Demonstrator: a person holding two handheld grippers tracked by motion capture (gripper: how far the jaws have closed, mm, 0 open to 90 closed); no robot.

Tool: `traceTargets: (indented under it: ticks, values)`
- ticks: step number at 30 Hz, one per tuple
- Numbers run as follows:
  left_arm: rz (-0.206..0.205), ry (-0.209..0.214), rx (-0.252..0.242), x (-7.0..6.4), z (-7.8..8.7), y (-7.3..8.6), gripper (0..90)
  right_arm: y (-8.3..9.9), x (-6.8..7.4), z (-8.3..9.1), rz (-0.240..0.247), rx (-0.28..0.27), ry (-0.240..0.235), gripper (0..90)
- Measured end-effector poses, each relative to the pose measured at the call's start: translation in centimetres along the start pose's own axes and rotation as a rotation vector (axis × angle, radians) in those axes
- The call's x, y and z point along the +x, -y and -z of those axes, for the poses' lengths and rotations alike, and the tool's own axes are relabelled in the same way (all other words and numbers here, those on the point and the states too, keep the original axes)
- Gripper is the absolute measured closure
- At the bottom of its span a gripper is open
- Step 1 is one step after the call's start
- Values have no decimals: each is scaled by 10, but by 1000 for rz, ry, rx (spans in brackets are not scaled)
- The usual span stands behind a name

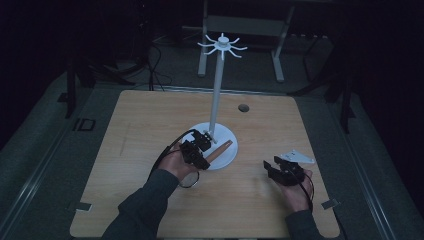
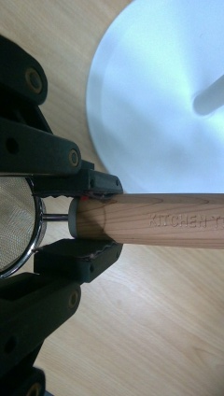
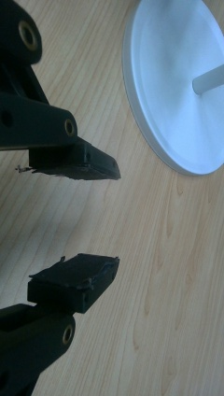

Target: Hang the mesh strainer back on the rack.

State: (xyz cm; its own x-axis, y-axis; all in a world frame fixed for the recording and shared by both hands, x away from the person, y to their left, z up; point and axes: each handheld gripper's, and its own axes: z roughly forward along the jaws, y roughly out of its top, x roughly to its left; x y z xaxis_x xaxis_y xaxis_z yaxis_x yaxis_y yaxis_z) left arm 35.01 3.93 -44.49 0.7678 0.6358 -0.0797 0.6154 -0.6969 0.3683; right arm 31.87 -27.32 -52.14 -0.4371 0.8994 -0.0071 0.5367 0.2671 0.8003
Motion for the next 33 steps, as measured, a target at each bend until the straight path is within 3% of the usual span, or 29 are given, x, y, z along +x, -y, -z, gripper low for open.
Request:
traceTargets:
  ticks: [17, 26, 33]
  values:
    - [38, -44, -157, 2, 27, 2, 694, 0, -1, 0, -10, 0, 4, 506]
    - [50, -51, -207, 2, 33, 4, 694, 1, -2, -1, -14, -2, 12, 505]
    - [85, -66, -284, 0, 42, 6, 693, 2, -2, -1, -16, -2, 12, 505]
